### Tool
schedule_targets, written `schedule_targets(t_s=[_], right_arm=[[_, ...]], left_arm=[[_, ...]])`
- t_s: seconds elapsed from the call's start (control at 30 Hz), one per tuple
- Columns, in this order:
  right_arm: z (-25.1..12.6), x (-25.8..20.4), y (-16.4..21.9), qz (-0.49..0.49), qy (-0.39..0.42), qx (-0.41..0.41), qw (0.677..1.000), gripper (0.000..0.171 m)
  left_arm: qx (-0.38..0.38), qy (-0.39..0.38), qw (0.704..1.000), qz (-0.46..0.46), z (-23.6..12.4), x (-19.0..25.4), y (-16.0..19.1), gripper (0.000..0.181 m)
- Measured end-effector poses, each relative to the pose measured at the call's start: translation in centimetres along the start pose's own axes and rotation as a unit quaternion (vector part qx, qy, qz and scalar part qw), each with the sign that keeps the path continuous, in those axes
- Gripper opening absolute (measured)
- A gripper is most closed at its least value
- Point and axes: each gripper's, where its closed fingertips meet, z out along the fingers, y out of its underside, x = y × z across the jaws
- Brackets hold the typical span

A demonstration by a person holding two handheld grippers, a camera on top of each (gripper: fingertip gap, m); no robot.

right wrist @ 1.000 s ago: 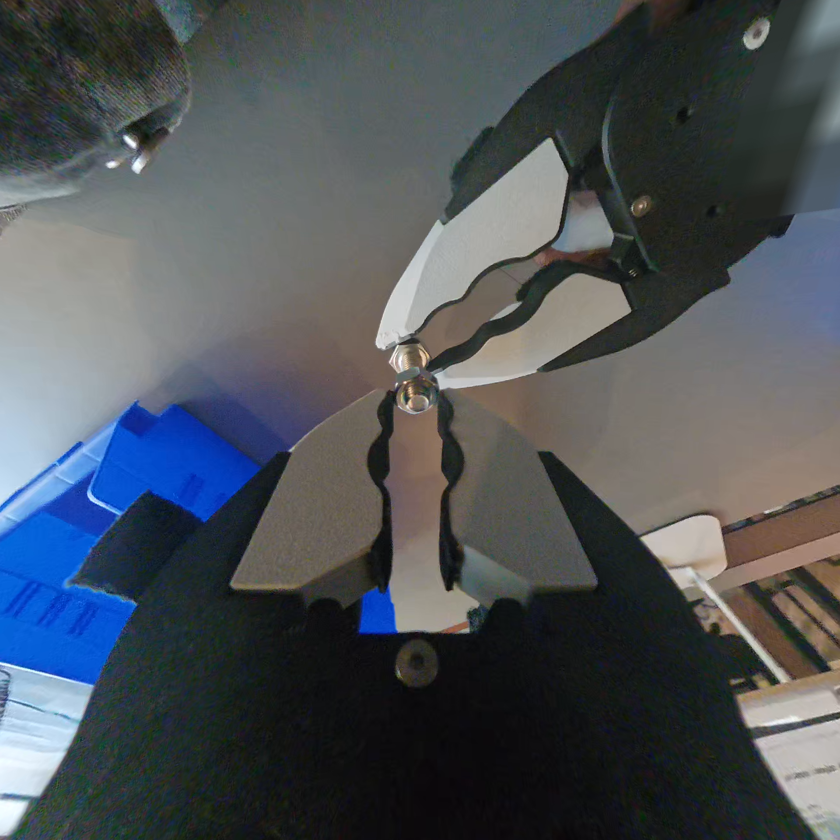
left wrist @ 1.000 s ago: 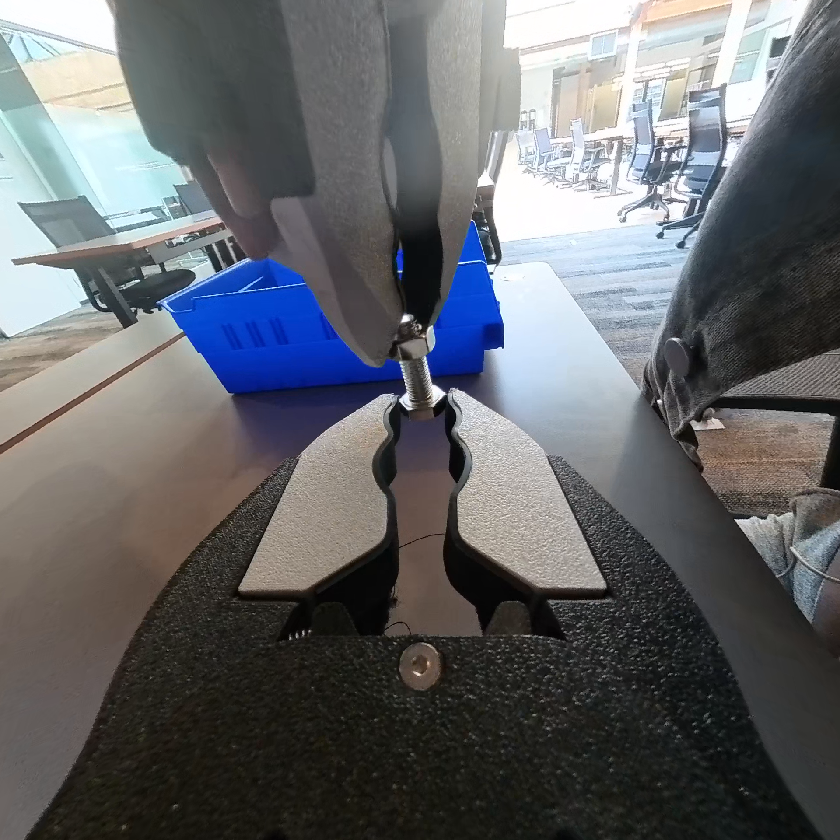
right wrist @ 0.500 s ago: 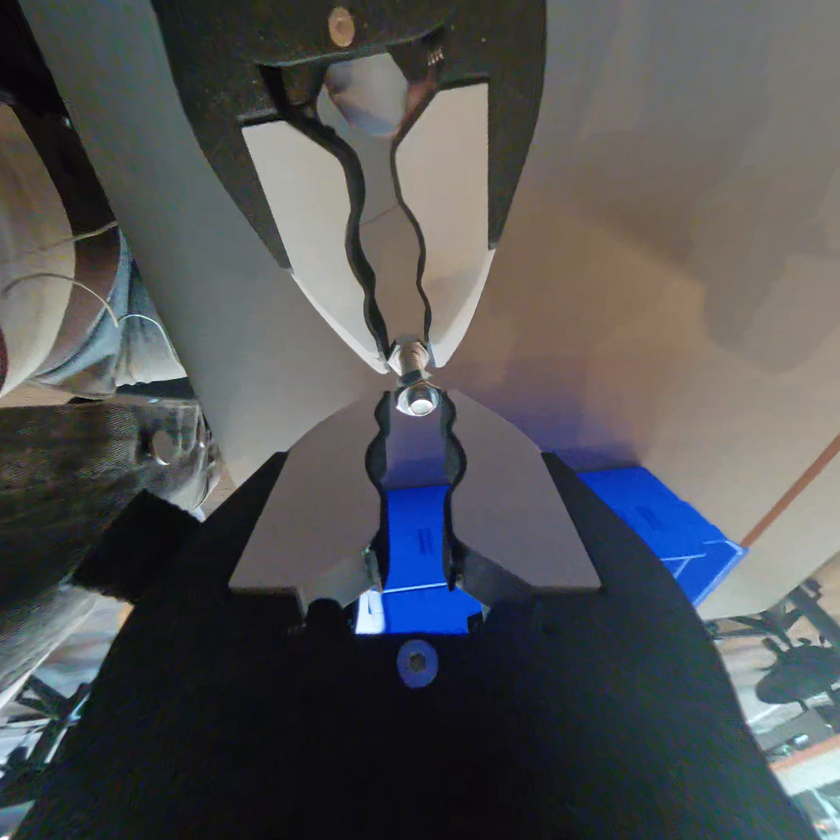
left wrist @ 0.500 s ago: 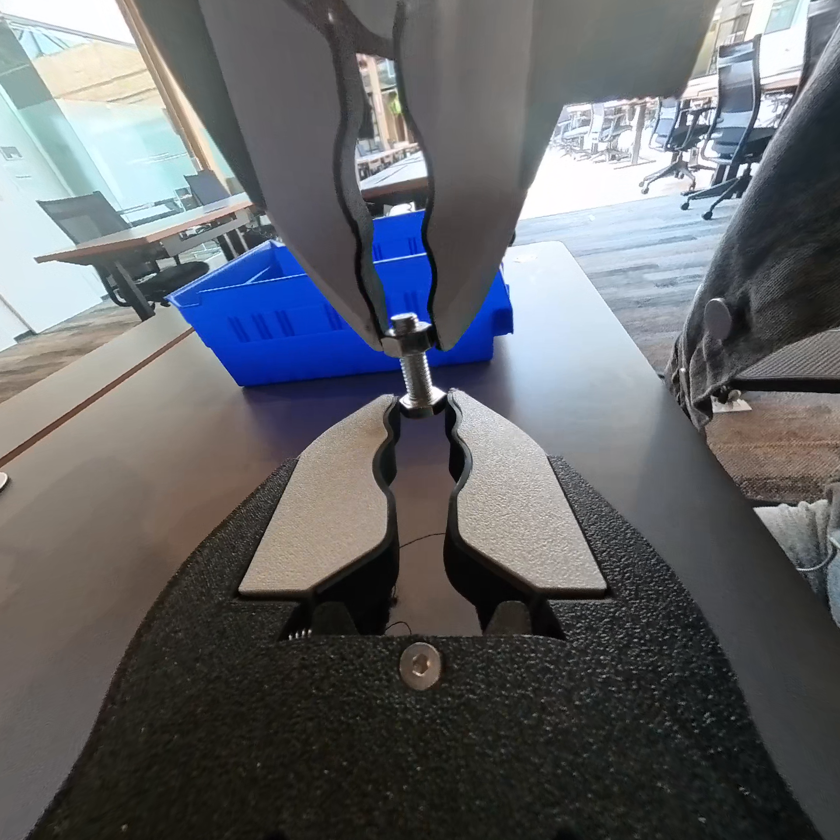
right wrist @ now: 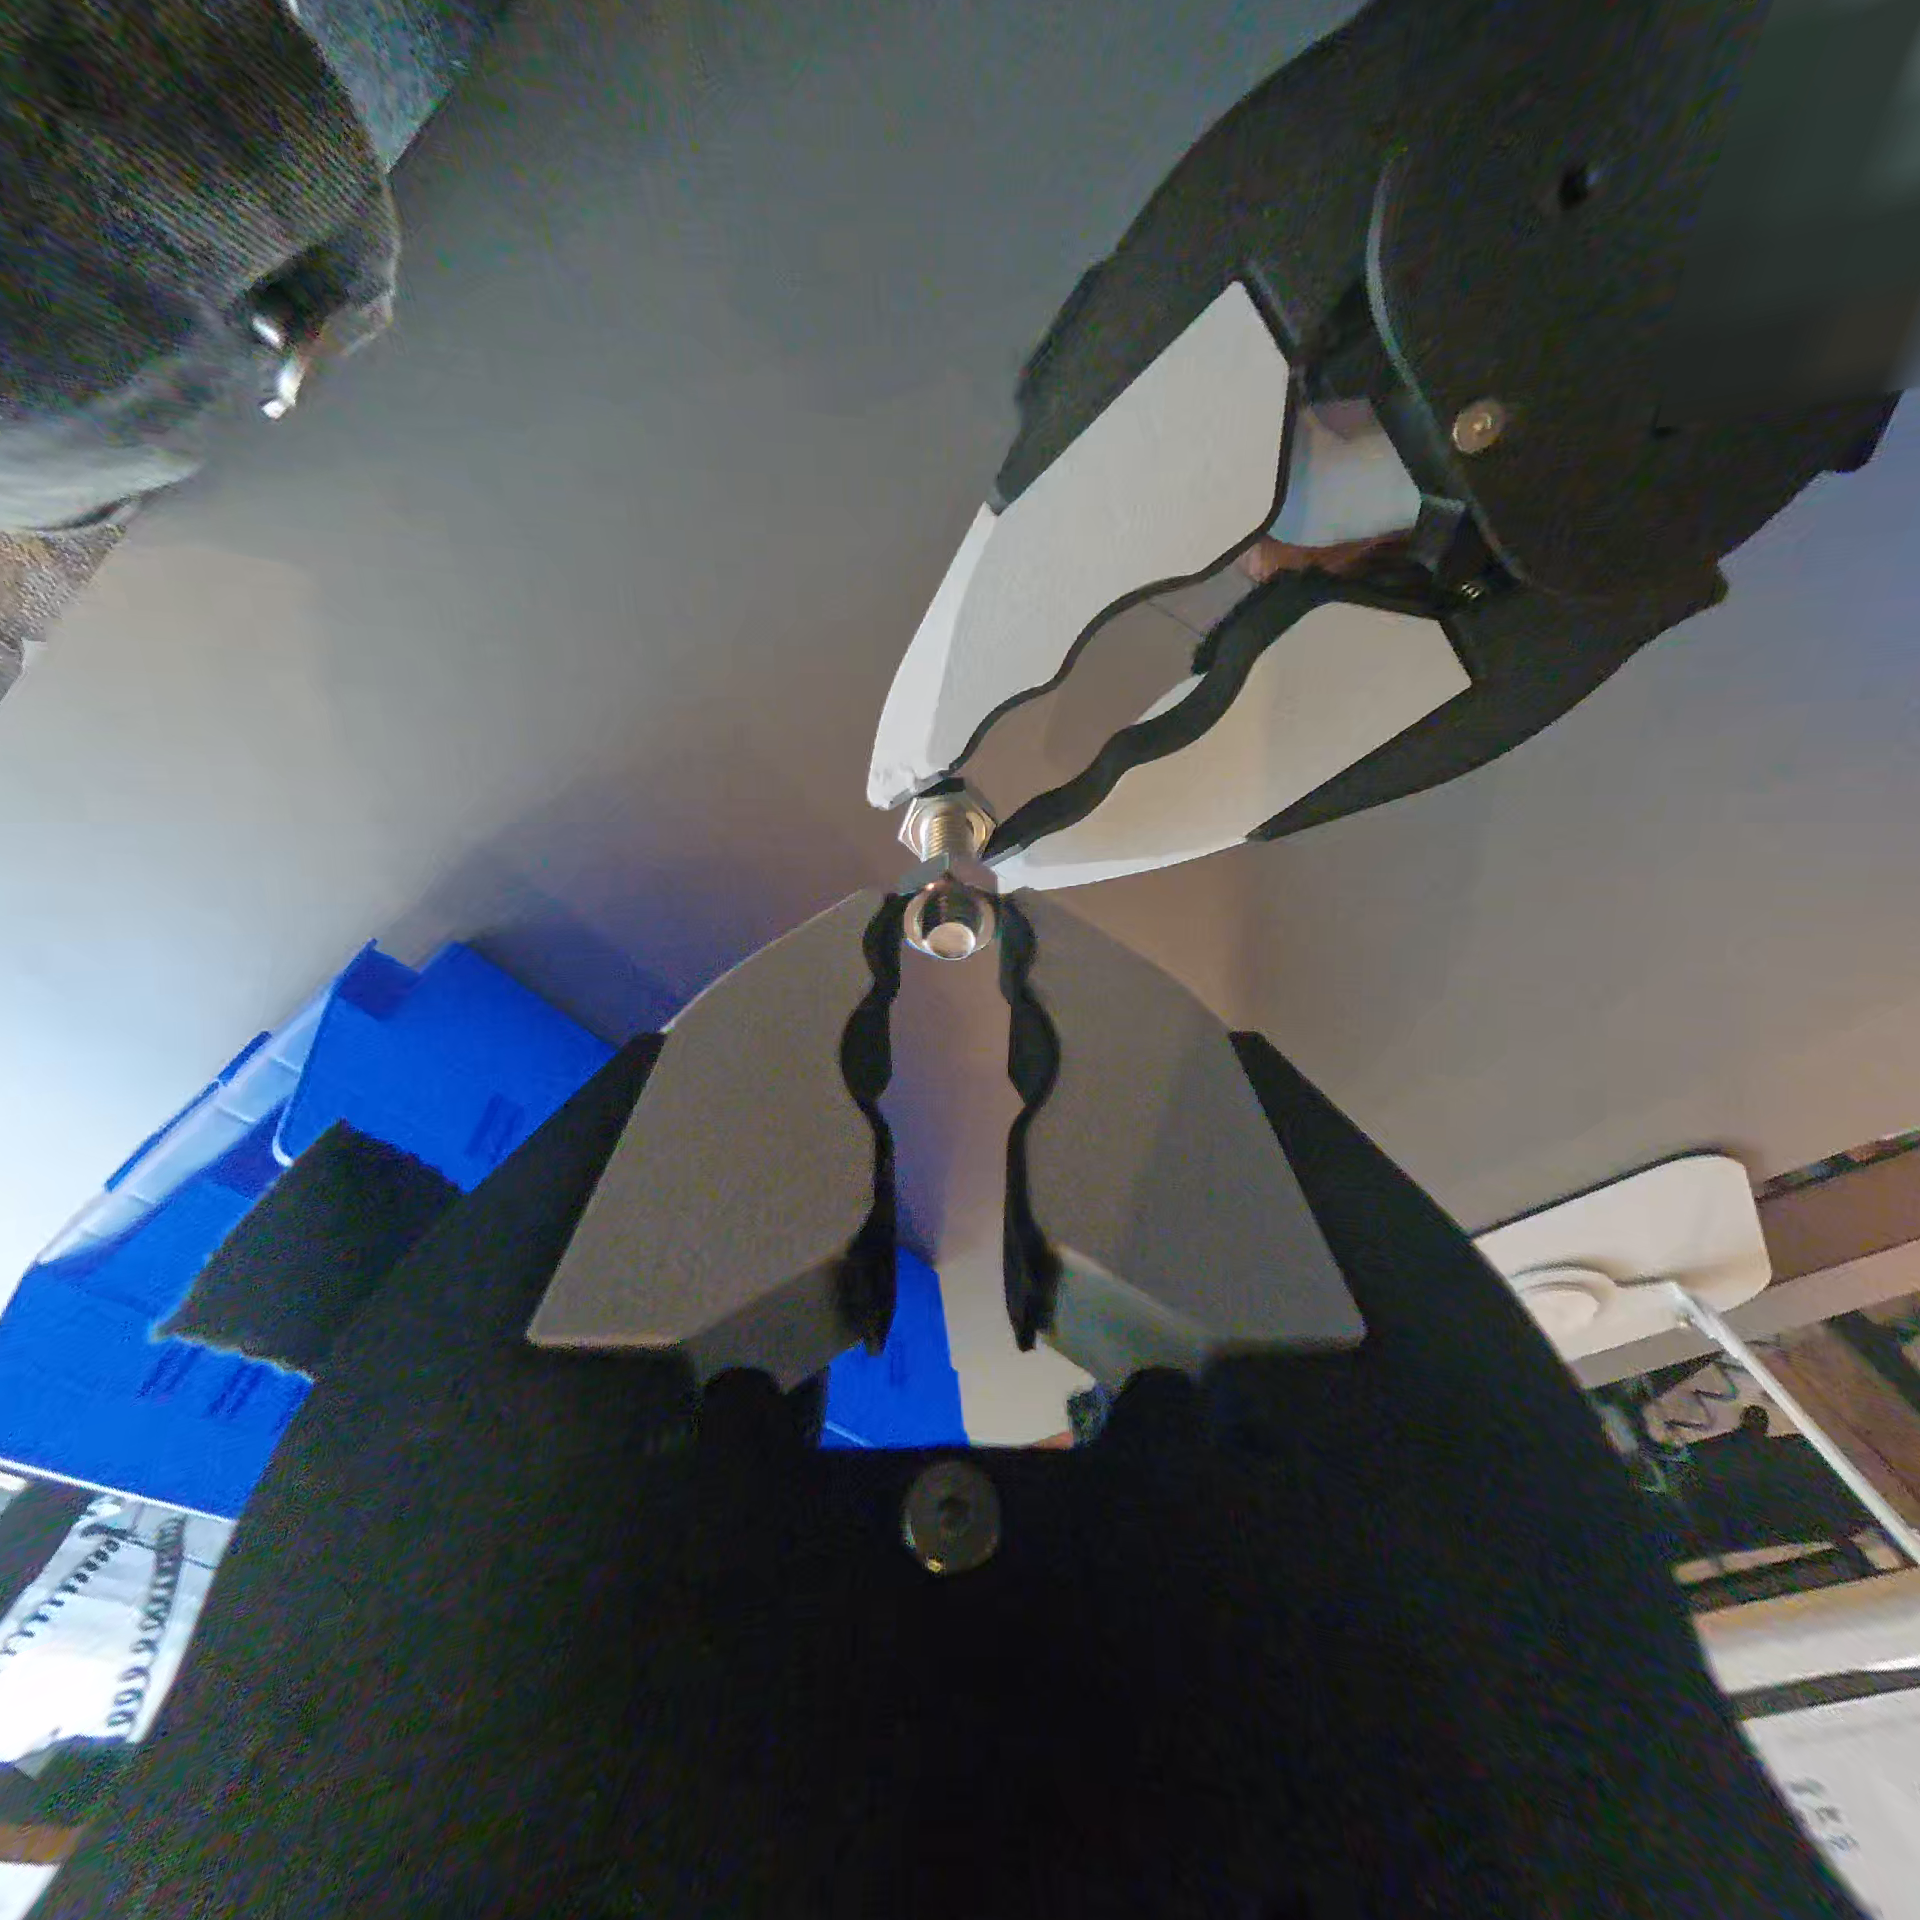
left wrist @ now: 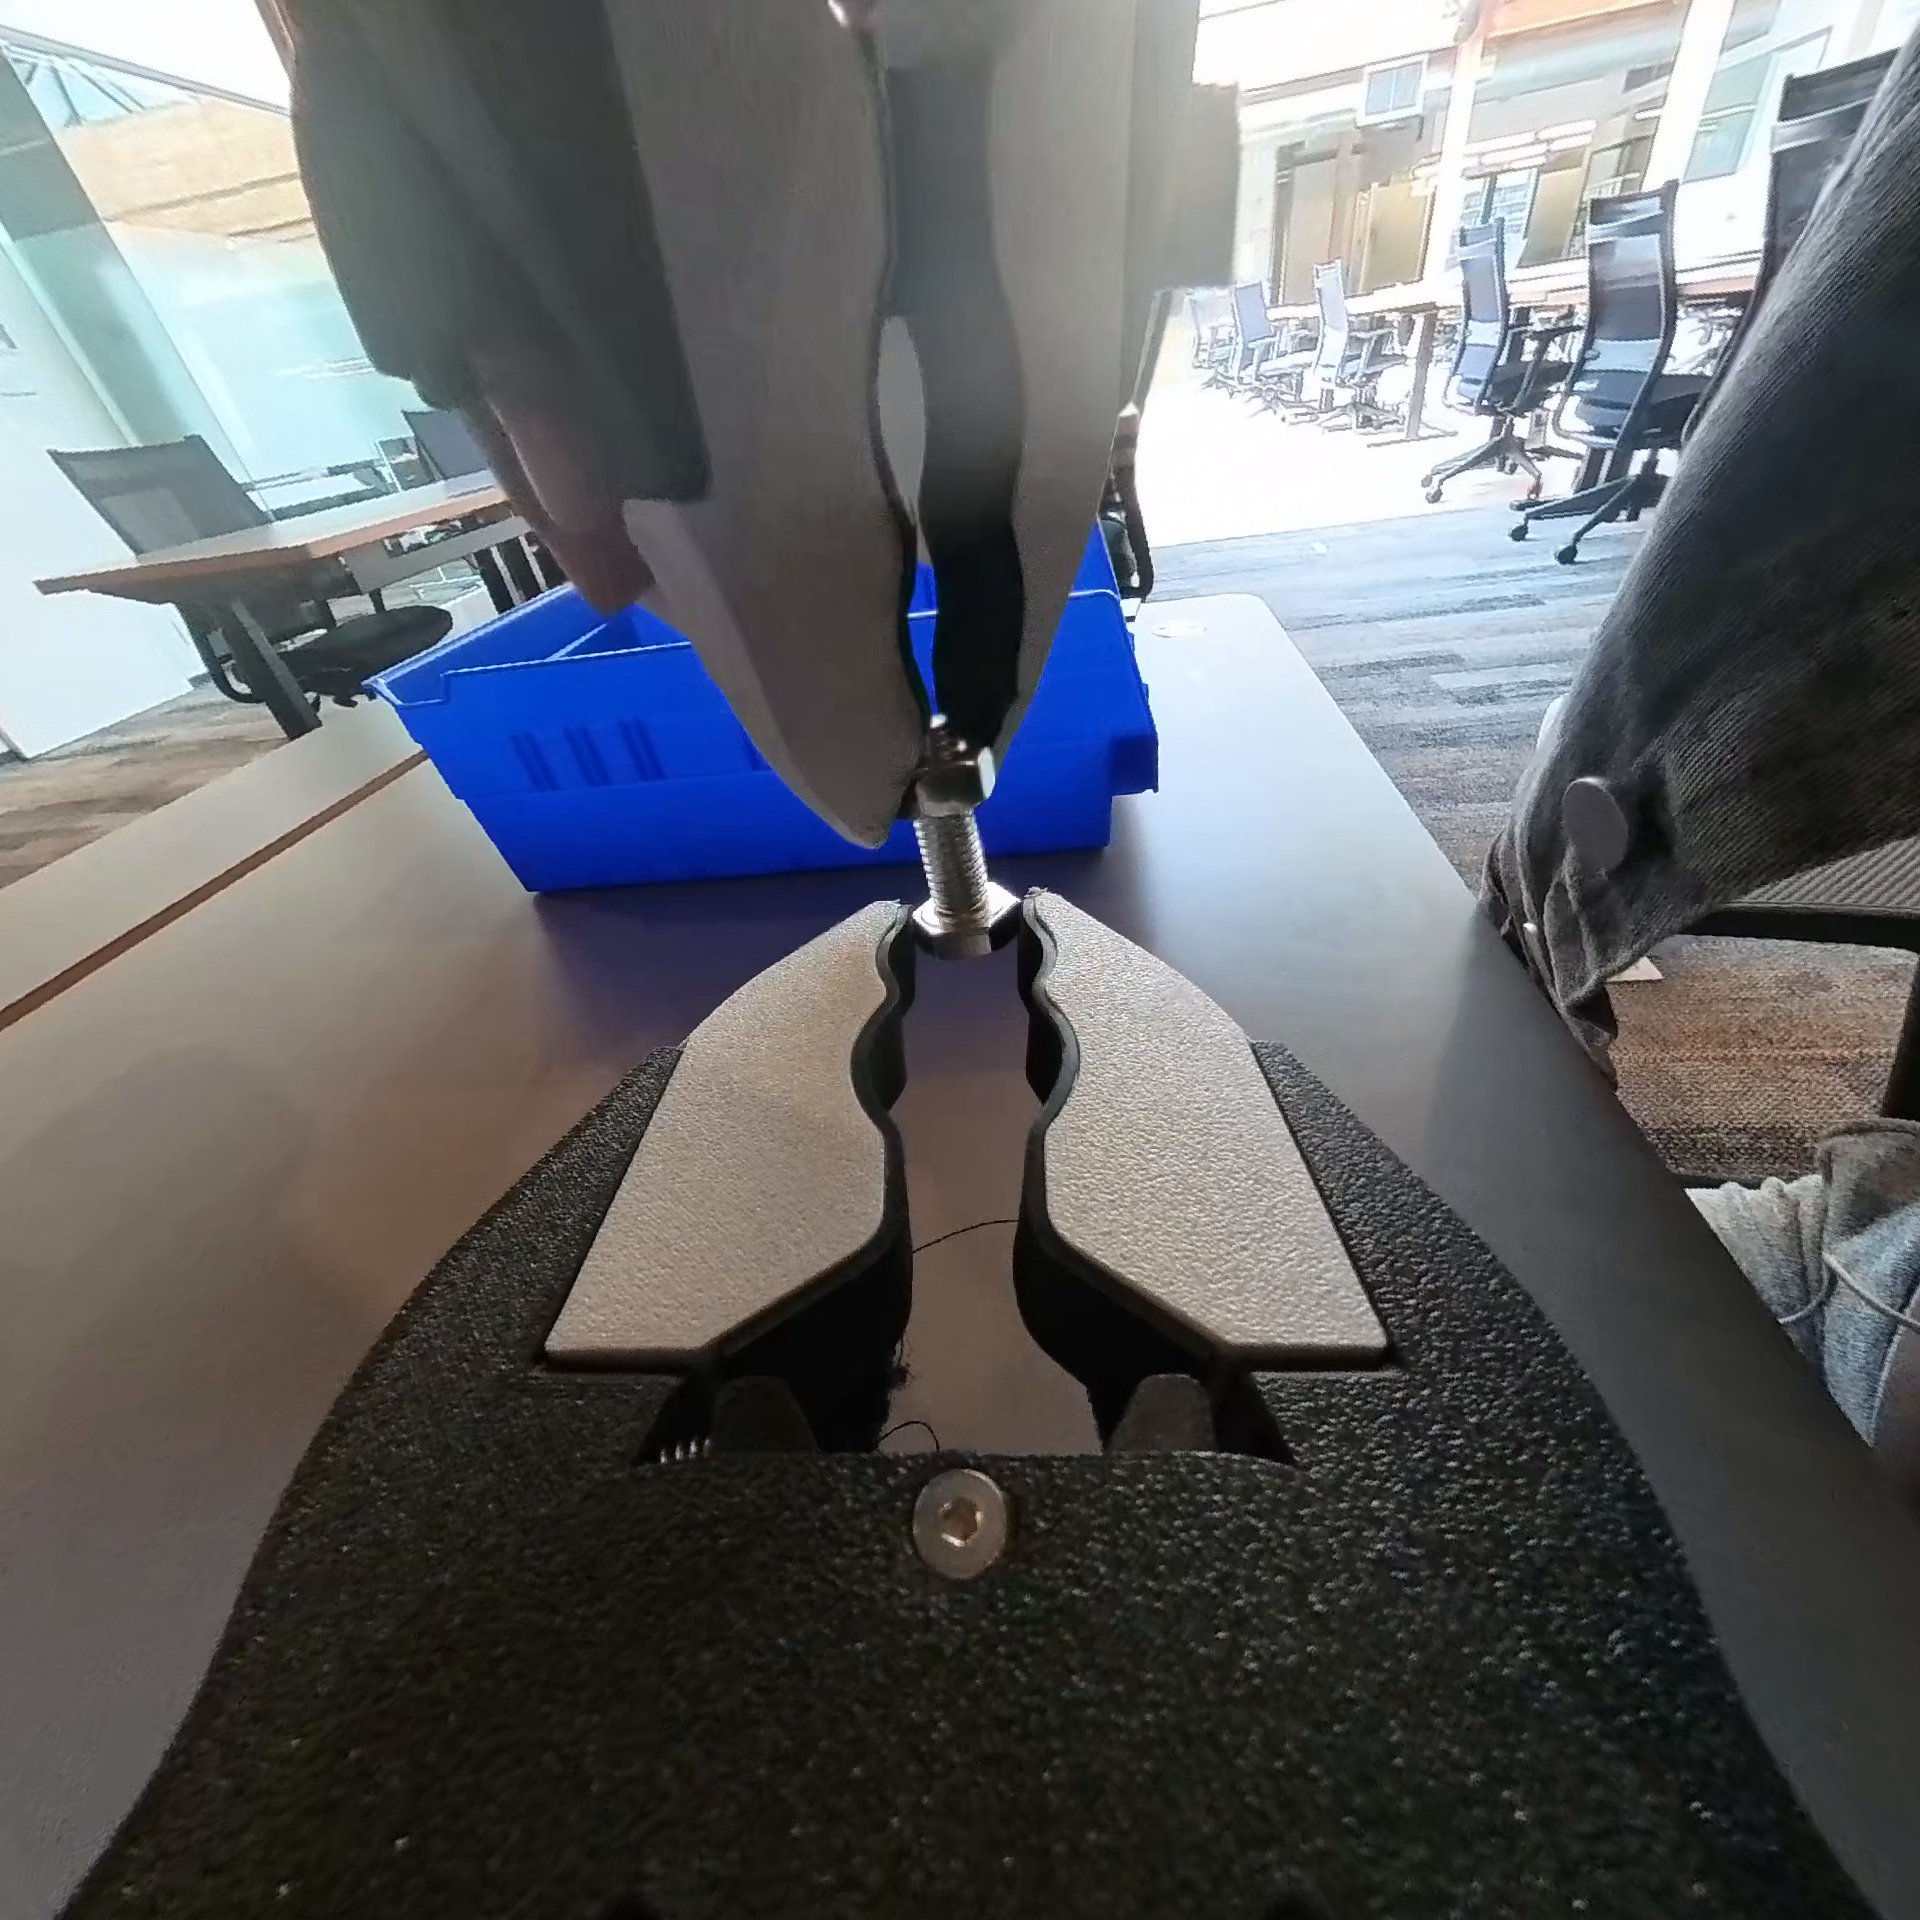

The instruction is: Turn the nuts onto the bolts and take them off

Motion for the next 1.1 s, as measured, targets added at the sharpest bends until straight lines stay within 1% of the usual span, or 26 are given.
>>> schedule_targets(t_s=[0.13,0.3,0.37,0.47,0.5,0.57,0.63,0.7,0.77,0.83,0.9,1.0,1.1], right_arm=[[0.0,-0.1,0.1,0.054,-0.001,-0.005,0.999,0.018],[-0.1,-0.3,0.3,0.188,0.012,-0.026,0.982,0.017],[-0.1,-0.5,0.4,0.268,0.014,-0.029,0.963,0.017],[-0.1,-0.7,0.3,0.399,0.006,-0.022,0.917,0.018],[-0.1,-0.8,0.2,0.429,0.003,-0.02,0.903,0.018],[0.0,-1.0,0.1,0.448,0.001,-0.021,0.894,0.018],[-0.1,-1.0,0.2,0.437,0.004,-0.023,0.899,0.021],[-0.3,-0.5,0.2,0.402,0.008,-0.012,0.916,0.033],[-0.7,0.2,0.2,0.346,0.01,0.014,0.938,0.043],[-1.1,0.2,-0.2,0.266,-0.01,0.046,0.963,0.042],[-1.5,0.0,-0.5,0.182,-0.014,0.07,0.981,0.035],[-1.3,-0.4,-0.4,0.107,-0.021,0.062,0.992,0.031],[-1.0,-0.3,-0.4,0.064,-0.015,0.058,0.996,0.028]], left_arm=[[-0.002,-0.005,1.0,0.0,-0.1,-0.1,0.1,0.019],[0.0,-0.011,1.0,-0.002,-0.2,-0.3,0.0,0.019],[-0.002,-0.012,1.0,-0.003,-0.1,-0.4,0.1,0.019],[-0.002,-0.014,1.0,-0.002,-0.3,-0.4,0.1,0.019],[-0.003,-0.013,1.0,-0.001,-0.1,-0.4,0.1,0.019],[-0.005,-0.012,1.0,0.004,-0.2,-0.2,0.2,0.019],[-0.003,-0.01,1.0,0.002,-0.7,-0.2,0.3,0.019],[0.0,-0.009,1.0,-0.004,-0.4,-0.3,0.1,0.018],[-0.001,-0.007,1.0,-0.003,-0.5,-0.2,0.2,0.018],[-0.002,-0.006,1.0,-0.002,-0.4,-0.2,0.1,0.018],[0.001,-0.006,1.0,-0.005,-0.5,-0.2,0.1,0.018],[0.002,-0.006,1.0,-0.008,-0.8,-0.4,0.2,0.018],[0.002,-0.005,1.0,-0.009,-0.7,-0.3,0.2,0.018]])
